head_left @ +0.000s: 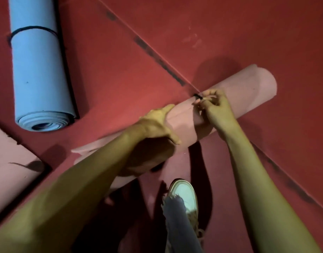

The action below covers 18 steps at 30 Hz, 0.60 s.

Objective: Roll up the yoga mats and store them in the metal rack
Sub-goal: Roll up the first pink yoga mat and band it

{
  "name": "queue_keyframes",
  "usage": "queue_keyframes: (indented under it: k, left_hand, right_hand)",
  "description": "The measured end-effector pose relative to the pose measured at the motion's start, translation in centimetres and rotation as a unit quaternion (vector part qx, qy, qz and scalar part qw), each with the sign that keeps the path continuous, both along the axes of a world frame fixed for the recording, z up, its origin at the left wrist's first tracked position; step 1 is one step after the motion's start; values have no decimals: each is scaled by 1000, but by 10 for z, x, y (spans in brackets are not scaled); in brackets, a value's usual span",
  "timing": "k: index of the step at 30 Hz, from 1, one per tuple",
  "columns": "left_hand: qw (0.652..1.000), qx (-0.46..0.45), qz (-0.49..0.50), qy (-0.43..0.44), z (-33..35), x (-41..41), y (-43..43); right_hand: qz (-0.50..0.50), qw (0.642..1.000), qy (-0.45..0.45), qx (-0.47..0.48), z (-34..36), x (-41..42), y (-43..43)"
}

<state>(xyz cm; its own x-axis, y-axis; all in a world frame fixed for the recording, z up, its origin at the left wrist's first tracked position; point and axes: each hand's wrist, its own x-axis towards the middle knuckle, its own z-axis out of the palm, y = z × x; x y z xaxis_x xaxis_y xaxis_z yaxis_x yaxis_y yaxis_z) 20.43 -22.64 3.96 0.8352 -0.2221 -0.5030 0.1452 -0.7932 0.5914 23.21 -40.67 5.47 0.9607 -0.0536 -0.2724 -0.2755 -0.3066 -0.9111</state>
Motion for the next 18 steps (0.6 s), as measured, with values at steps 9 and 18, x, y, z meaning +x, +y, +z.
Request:
queue_keyframes:
  k: [9, 18]
  left_hand:
    - [960, 8, 201, -197, -12, 5, 31]
    - [966, 232, -6, -117, -8, -7, 12]
  right_hand:
    - [-13, 987, 49, 154, -18, -6, 3]
    - [-17, 934, 175, 311, -25, 15, -11]
